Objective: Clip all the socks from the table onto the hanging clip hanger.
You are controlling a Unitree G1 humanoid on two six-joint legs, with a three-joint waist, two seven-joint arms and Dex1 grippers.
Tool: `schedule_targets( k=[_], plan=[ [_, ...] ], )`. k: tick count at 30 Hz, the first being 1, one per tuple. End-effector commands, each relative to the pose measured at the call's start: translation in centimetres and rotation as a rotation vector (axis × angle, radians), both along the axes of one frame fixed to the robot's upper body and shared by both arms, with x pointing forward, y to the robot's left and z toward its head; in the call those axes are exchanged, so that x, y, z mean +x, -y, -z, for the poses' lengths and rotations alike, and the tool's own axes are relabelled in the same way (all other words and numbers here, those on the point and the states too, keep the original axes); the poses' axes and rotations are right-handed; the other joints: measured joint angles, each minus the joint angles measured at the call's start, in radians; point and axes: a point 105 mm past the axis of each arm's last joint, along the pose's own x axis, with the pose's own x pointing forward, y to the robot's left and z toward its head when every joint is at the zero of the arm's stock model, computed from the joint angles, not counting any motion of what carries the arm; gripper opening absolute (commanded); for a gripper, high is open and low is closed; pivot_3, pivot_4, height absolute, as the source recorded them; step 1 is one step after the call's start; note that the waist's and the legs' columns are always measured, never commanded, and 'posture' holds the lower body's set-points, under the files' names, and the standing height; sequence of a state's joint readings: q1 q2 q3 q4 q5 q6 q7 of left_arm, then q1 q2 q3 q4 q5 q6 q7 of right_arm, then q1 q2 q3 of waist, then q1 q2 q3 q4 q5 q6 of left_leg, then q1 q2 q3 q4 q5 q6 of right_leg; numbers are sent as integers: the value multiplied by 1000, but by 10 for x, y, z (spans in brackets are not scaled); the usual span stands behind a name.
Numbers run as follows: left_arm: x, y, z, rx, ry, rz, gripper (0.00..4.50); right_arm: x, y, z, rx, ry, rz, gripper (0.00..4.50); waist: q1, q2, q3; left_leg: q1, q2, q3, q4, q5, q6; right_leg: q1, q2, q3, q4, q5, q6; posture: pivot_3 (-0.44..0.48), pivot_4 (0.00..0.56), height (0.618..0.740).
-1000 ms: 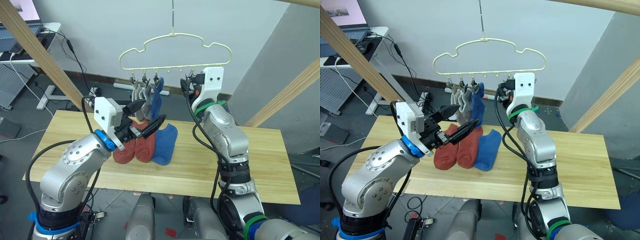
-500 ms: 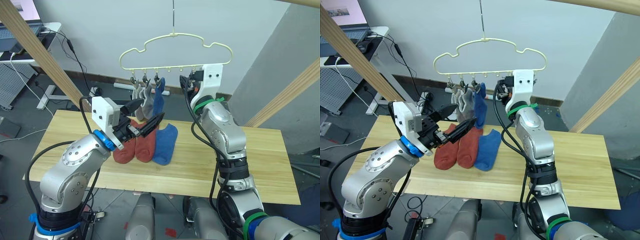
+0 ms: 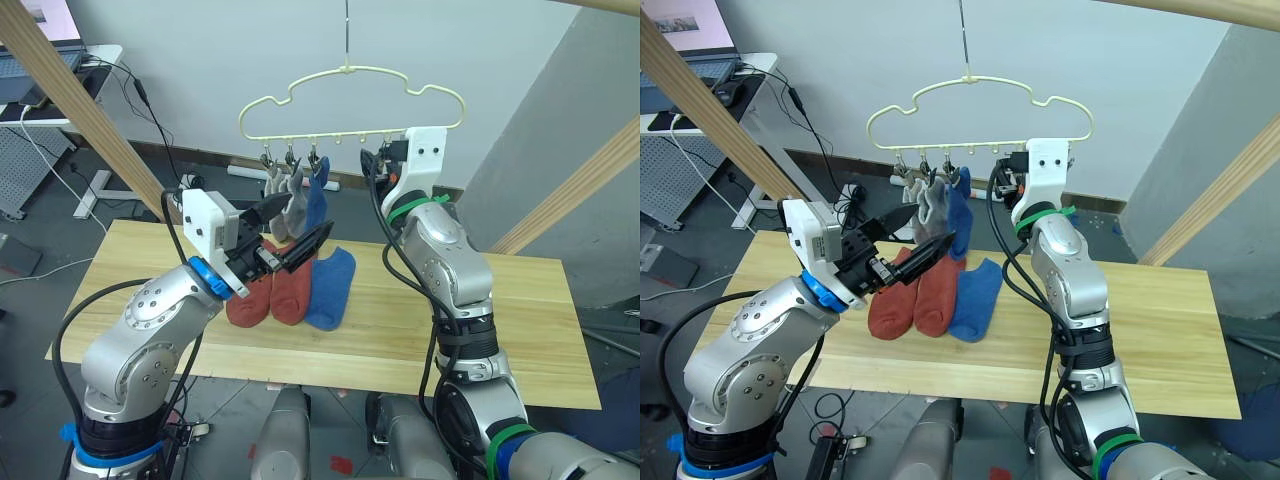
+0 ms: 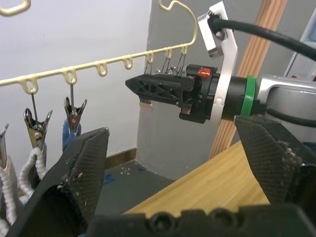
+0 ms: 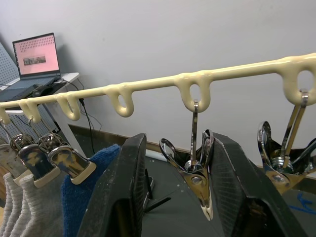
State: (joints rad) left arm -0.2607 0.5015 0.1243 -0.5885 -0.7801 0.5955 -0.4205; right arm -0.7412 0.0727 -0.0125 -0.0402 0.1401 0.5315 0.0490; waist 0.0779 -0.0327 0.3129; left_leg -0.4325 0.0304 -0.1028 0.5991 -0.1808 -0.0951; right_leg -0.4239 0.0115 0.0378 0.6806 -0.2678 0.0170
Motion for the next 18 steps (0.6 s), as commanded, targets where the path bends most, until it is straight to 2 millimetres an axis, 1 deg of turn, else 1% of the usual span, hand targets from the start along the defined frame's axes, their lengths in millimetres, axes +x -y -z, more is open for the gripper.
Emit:
schedule_targets(
  k=[1,2,3,4,6,9,10,14,16,17,18],
  plan=[
    [-9,1,-12,-1,77,5,4500,-5,-3,-20,23,73,-12,1877,0,0,0,0,0,0,0,0,0,0,0,0,0,0,0,262,289,740],
    [-9,1,-11,4,76,1,4500,-5,-3,-20,23,72,-13,1877,0,0,0,0,0,0,0,0,0,0,0,0,0,0,0,262,289,740],
    [-9,0,-11,7,75,-1,4500,-5,-3,-20,24,72,-13,1499,0,0,0,0,0,0,0,0,0,0,0,0,0,0,0,262,289,740],
    [-9,0,-10,8,74,-3,4500,-5,-3,-20,24,72,-13,1297,0,0,0,0,0,0,0,0,0,0,0,0,0,0,0,263,287,740],
    [-8,0,-8,21,67,-7,4500,-5,-3,-20,23,74,-14,669,0,0,0,0,0,0,0,0,0,0,0,0,0,0,0,263,287,740],
    [-8,0,-5,27,63,-6,4500,-5,-3,-21,17,79,-16,90,0,0,0,0,0,0,0,0,0,0,0,0,0,0,0,263,287,740],
    [-8,1,-5,27,62,-7,4500,-5,-3,-21,16,80,-16,7,0,0,0,0,0,0,0,0,0,0,0,0,0,0,0,263,287,740],
    [-7,1,0,38,45,-20,4500,-6,-2,-21,18,79,-19,7,0,0,0,0,0,0,0,0,0,0,0,0,0,0,0,255,282,740],
    [-2,-2,23,133,-10,-60,4500,-7,-1,-20,15,71,-30,7,-1,0,0,0,0,0,0,0,0,0,0,0,0,0,0,247,282,740],
    [3,-4,47,191,-91,-96,4500,-7,2,-19,3,58,-42,7,-1,0,0,0,0,0,0,0,0,0,0,0,0,0,0,247,282,740],
    [6,-6,64,232,-145,-120,4500,-7,3,-18,-7,49,-50,7,-1,1,0,0,0,0,0,0,0,0,0,0,0,0,0,247,282,740]
  ],
)
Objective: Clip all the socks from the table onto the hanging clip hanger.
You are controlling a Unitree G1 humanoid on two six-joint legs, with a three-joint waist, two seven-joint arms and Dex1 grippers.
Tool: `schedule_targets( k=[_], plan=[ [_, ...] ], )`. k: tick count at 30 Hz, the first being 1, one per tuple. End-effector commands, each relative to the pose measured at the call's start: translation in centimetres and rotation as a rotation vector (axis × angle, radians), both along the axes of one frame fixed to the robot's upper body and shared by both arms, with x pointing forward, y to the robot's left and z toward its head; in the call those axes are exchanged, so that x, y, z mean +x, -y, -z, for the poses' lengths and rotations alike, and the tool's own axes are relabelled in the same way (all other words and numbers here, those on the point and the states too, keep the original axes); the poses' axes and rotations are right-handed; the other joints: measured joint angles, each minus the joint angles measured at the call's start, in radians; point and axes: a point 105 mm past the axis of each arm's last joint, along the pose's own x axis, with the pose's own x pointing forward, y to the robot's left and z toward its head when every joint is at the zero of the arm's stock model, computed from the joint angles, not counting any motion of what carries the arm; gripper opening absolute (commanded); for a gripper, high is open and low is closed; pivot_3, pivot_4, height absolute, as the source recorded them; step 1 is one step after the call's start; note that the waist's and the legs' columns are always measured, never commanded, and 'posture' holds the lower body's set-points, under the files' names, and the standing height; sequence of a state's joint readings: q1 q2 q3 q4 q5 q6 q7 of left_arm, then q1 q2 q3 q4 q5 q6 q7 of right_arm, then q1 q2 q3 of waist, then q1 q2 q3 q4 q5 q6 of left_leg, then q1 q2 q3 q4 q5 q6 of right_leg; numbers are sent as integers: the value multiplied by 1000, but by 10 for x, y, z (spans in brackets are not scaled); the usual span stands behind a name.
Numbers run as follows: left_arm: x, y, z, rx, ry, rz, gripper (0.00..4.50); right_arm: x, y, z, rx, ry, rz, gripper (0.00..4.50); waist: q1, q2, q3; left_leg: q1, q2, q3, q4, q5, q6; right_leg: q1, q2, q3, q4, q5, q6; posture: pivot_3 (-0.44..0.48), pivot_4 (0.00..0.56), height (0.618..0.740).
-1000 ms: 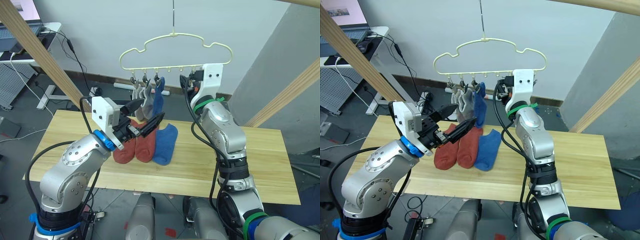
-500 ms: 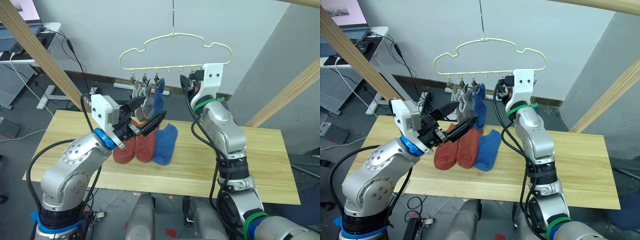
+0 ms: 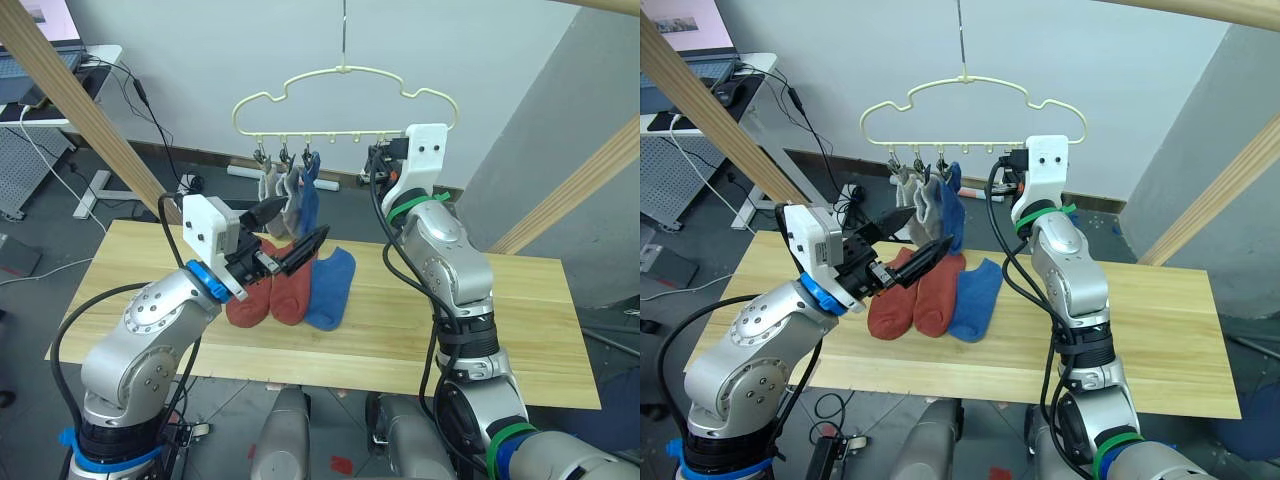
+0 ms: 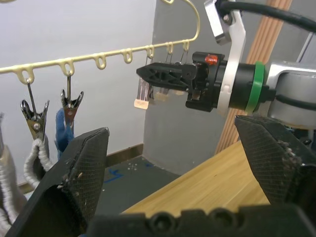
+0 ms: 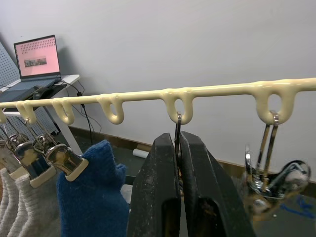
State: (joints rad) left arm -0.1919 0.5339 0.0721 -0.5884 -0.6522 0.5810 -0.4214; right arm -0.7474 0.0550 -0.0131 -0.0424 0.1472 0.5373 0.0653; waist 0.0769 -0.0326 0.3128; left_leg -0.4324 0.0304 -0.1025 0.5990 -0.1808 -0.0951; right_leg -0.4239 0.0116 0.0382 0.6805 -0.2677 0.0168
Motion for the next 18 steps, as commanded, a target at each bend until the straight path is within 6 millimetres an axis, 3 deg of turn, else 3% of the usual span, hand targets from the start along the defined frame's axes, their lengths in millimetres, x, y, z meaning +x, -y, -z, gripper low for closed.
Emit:
schedule_targets(
  k=[1,8,14,18],
  plan=[
    [10,-4,55,120,-149,-96,4500,-7,4,-14,-18,32,-53,7,0,1,0,0,0,1,0,0,0,0,0,1,0,0,0,233,286,740],
    [40,7,110,168,-203,-133,4500,-8,17,-6,-67,-7,-58,7,2,2,0,0,0,1,0,0,1,0,0,0,0,-2,4,209,296,740],
    [71,30,134,219,-246,-80,4500,-10,18,-2,-44,-31,-41,7,-4,2,-1,0,-1,3,1,1,2,0,0,1,0,-2,4,197,306,740],
    [77,45,152,263,-311,-17,4500,-11,16,-2,-35,-38,-35,7,-12,2,-1,0,-1,2,1,1,2,0,0,0,1,0,0,180,316,740]
  ],
)
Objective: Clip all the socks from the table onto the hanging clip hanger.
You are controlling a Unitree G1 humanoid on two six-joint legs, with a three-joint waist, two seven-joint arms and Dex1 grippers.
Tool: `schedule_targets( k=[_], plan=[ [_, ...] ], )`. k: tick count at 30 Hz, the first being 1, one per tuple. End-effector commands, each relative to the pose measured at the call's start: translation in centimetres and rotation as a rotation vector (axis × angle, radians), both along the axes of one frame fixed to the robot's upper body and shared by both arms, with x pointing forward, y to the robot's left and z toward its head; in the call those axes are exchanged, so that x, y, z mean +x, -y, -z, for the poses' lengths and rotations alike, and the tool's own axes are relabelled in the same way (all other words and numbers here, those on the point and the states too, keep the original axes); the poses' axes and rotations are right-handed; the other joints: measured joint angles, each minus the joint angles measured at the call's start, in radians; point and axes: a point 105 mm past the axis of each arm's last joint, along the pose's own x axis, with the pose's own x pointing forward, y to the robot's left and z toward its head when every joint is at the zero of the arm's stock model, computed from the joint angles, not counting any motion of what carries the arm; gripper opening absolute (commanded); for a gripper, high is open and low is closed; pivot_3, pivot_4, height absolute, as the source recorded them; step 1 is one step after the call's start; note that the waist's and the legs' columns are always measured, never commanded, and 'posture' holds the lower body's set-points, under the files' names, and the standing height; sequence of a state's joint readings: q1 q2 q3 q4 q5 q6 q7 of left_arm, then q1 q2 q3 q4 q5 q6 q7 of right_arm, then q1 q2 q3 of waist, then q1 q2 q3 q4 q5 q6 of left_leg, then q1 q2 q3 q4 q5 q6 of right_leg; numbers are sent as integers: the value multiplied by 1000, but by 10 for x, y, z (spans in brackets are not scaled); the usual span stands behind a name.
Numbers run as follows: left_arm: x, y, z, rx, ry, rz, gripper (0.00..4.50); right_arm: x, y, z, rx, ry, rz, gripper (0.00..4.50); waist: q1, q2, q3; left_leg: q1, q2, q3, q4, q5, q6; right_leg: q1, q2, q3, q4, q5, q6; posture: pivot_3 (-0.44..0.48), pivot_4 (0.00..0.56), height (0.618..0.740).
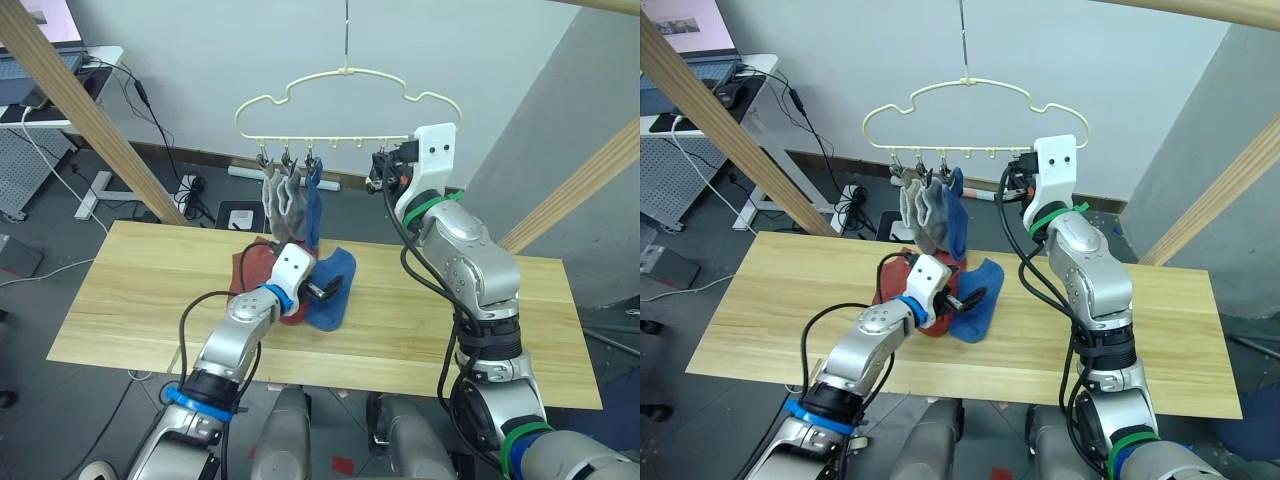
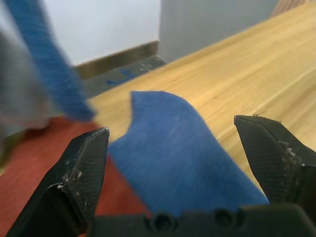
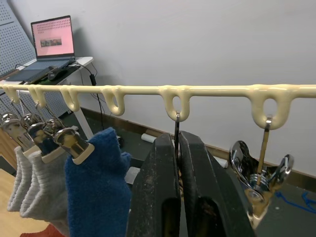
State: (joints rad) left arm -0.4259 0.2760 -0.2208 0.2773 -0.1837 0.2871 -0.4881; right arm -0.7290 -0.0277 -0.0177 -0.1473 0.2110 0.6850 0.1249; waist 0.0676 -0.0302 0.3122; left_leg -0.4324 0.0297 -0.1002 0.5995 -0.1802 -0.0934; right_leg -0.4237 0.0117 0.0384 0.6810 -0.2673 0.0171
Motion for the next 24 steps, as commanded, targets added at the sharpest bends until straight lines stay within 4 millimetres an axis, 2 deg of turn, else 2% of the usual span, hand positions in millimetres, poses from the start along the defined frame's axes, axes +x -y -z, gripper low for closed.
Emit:
schedule_targets(
  k=[1,4,7,10,24],
  plan=[
    [-2,12,16,38,-55,66,4500,-2,5,-3,16,5,24,7,-5,0,0,0,0,0,0,0,0,0,0,0,0,0,0,178,319,740],
    [-5,15,34,108,-117,103,4500,-2,7,-5,21,8,36,7,-13,0,0,0,0,0,0,0,0,0,0,0,0,0,0,171,322,740],
    [-8,14,43,151,-134,117,4500,-1,10,-6,23,12,50,7,-17,0,0,1,0,-1,0,0,0,1,0,-1,1,-2,4,165,324,740],
    [-12,15,46,231,-95,163,3925,-1,15,-5,21,10,63,0,-18,0,0,1,0,-1,1,0,0,1,0,0,1,-2,4,165,324,740],
    [-26,27,45,167,-44,175,15,0,20,-1,-6,-5,48,0,-17,0,0,0,-1,-1,2,0,1,2,0,-1,1,-2,5,174,324,740]
  ],
)
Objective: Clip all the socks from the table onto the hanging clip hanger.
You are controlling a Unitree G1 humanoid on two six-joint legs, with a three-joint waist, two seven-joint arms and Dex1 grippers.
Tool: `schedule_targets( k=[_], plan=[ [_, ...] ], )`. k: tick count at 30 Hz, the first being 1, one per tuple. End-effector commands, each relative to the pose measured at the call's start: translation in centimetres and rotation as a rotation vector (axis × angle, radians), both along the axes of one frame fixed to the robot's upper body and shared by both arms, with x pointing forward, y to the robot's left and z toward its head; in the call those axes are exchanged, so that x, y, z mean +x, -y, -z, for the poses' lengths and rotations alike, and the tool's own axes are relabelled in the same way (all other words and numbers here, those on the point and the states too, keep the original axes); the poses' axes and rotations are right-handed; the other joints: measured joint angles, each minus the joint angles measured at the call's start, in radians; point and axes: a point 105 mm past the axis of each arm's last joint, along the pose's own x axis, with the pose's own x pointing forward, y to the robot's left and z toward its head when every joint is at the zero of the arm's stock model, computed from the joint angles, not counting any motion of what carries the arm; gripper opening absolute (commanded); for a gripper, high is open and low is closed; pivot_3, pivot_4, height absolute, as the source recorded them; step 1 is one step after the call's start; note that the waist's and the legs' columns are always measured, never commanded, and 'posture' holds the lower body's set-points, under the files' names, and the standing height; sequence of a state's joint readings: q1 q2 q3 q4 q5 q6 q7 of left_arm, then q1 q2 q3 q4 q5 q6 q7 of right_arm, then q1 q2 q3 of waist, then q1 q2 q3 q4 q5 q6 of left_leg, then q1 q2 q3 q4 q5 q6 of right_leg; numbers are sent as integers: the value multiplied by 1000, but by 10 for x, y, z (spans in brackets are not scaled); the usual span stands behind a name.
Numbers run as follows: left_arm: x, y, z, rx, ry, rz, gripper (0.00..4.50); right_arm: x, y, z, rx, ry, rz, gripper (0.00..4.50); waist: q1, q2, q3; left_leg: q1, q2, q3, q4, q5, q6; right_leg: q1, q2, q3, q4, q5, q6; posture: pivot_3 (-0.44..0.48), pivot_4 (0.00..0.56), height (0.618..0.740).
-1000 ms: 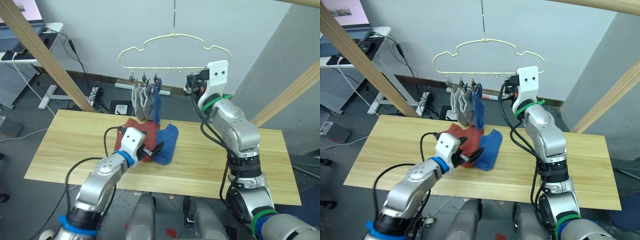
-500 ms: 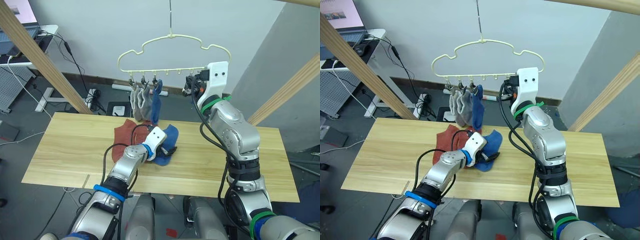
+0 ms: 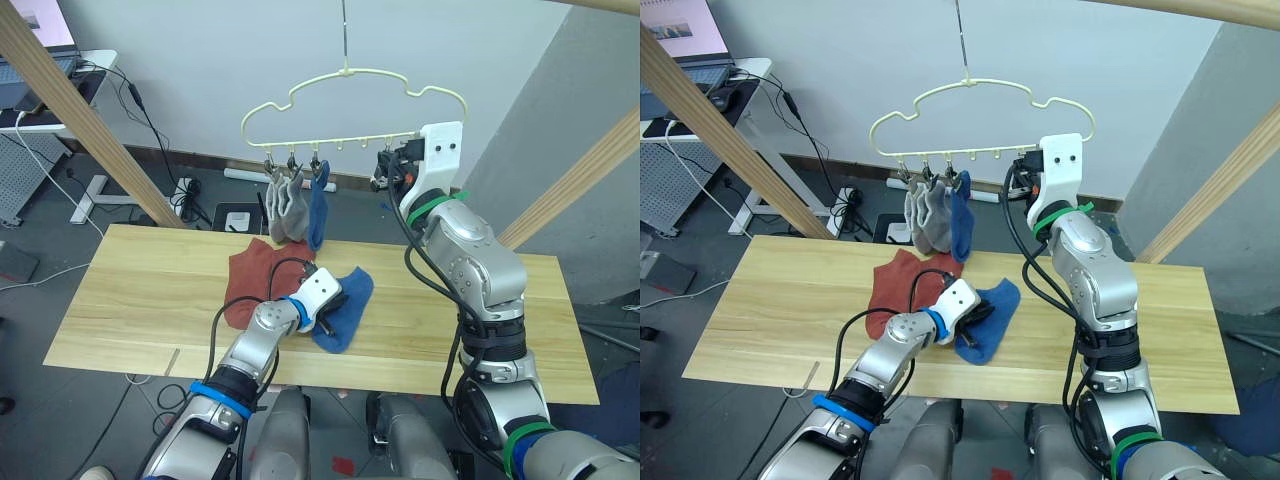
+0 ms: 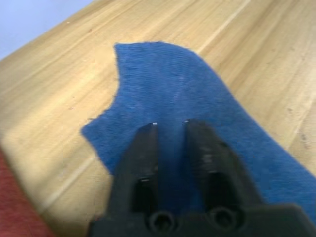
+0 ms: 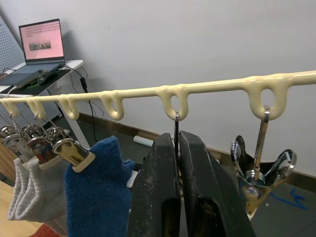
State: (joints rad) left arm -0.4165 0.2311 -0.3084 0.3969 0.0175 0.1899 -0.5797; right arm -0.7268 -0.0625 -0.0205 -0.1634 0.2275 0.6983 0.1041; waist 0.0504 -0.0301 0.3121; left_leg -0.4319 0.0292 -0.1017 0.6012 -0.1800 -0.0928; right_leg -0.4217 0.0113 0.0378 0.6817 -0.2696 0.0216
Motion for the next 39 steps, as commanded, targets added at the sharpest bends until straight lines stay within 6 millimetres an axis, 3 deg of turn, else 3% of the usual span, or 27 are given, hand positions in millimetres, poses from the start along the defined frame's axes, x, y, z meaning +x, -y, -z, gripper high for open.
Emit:
schedule_targets(
  k=[1,5,9,12,17,24,25,33,39],
  plan=[
    [-9,6,6,-22,-22,9,15,0,12,1,3,-9,16,0,0,0,0,0,0,0,0,0,0,0,0,0,0,0,0,174,323,740],
    [-9,8,-2,-76,0,-8,15,1,16,2,-14,-15,12,0,0,0,0,0,0,0,0,0,0,0,0,0,0,0,0,175,323,740],
    [-5,10,-25,-144,86,-29,15,1,19,4,-21,-22,10,0,0,0,0,0,0,-1,0,0,0,0,0,0,0,0,0,177,321,740],
    [-9,8,-34,-162,84,-21,619,1,19,5,-18,-26,12,0,1,0,0,0,0,-1,0,0,0,0,0,-1,0,0,0,177,321,740],
    [-12,2,-31,-102,70,-22,2156,0,20,5,-13,-28,18,0,0,0,0,0,0,-1,0,0,0,0,0,0,-1,0,0,170,315,740],
    [-9,21,-29,-110,29,-7,4336,-2,21,6,-18,-31,21,0,2,0,0,-1,-1,-1,0,0,0,0,0,-1,-1,0,0,159,310,740],
    [-7,23,-28,-109,20,-15,4488,-2,21,6,-18,-31,20,0,3,0,0,-1,-1,-1,0,0,0,0,0,-1,-1,0,0,159,310,740],
    [7,22,-15,27,24,-58,4488,-2,21,6,-20,-33,25,0,-3,0,0,-1,0,-1,0,0,0,0,0,-1,-1,0,1,149,307,740],
    [3,22,0,112,-8,-37,4488,-2,19,4,-19,-28,19,0,-2,0,0,-1,-1,-1,1,0,0,0,0,-1,-1,0,1,149,306,740]
  ],
)
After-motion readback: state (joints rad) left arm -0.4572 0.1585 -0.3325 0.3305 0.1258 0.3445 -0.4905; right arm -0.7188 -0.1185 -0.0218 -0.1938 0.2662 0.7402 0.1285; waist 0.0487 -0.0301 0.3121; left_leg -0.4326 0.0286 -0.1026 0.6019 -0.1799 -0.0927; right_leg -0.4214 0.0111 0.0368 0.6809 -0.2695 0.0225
